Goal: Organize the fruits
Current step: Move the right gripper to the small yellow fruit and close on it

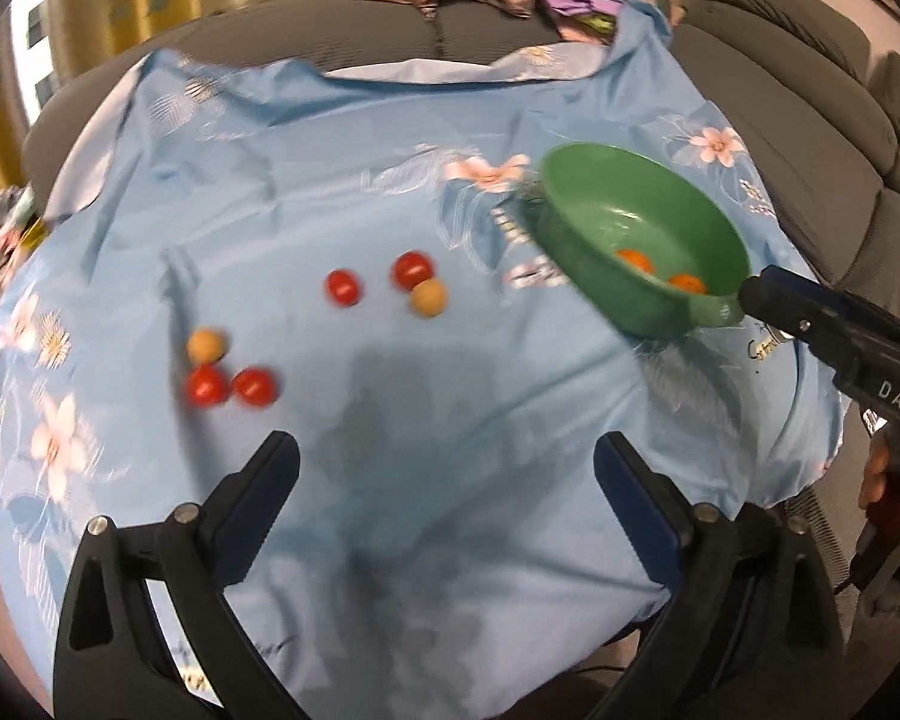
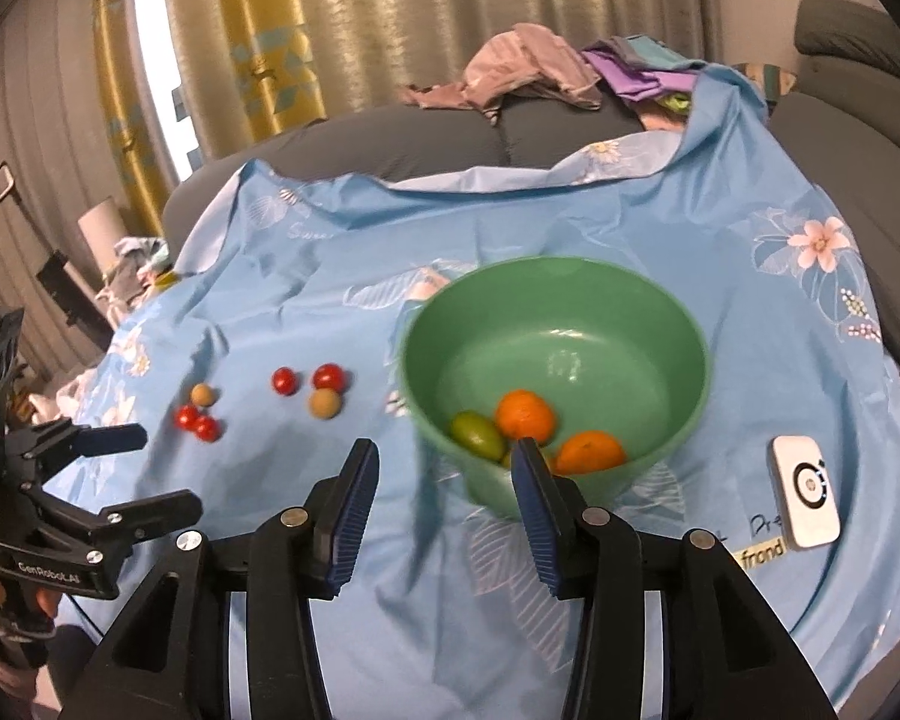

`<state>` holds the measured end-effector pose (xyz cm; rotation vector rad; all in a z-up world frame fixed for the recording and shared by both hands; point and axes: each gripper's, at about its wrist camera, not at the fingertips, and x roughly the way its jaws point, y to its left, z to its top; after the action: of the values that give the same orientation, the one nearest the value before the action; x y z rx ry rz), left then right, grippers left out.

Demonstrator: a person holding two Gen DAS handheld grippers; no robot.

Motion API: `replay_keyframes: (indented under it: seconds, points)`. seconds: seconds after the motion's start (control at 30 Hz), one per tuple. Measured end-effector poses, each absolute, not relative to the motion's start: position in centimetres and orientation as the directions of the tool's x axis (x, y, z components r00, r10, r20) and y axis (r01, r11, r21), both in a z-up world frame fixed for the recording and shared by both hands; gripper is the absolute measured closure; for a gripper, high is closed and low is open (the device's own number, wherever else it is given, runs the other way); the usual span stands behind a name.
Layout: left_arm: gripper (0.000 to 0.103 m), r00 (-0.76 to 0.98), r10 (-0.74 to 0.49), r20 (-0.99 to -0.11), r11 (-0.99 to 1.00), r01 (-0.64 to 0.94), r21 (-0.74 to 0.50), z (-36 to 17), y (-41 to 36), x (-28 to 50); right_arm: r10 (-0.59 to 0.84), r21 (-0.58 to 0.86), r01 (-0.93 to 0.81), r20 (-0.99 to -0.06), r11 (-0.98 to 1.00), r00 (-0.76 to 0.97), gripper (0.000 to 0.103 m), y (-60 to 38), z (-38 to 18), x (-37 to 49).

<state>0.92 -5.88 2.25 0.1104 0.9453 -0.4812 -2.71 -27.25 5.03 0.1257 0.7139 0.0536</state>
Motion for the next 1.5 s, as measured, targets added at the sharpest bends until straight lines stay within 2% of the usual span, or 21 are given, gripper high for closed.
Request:
replay_keyframes:
  seconds: [0.43, 0.93, 1.3, 1.5]
  points:
    - [0.002, 0.530, -0.313, -0.788, 0.934, 0.320, -0.156, 1.9, 1.2, -1.7, 0.202, 0.125, -0.160, -0.666, 0.979, 0.718, 0.056, -20.9, 5.0, -3.1]
    - [0.004, 0.533, -0.385, -0.753, 0.921, 0.274, -0.277, 0.0, 4.7, -0.8, 0.282, 0.161, -0.246, -0.736, 0.956, 0.616, 0.056, -17.3, 1.8, -0.7]
    - [0.015, 0.503, -0.458, -0.733, 0.886, 0.327, -0.330, -1.0, 4.4, 1.8, 0.278, 0.173, -0.233, -0.775, 0.957, 0.568, 0.056, -17.0, -0.3, 2.6]
    - [0.022, 0.485, -0.458, -0.745, 0.883, 0.345, -0.318, -1.4, 3.9, 3.7, 0.276, 0.180, -0.223, -0.786, 0.958, 0.553, 0.056, -17.4, -1.2, 3.9]
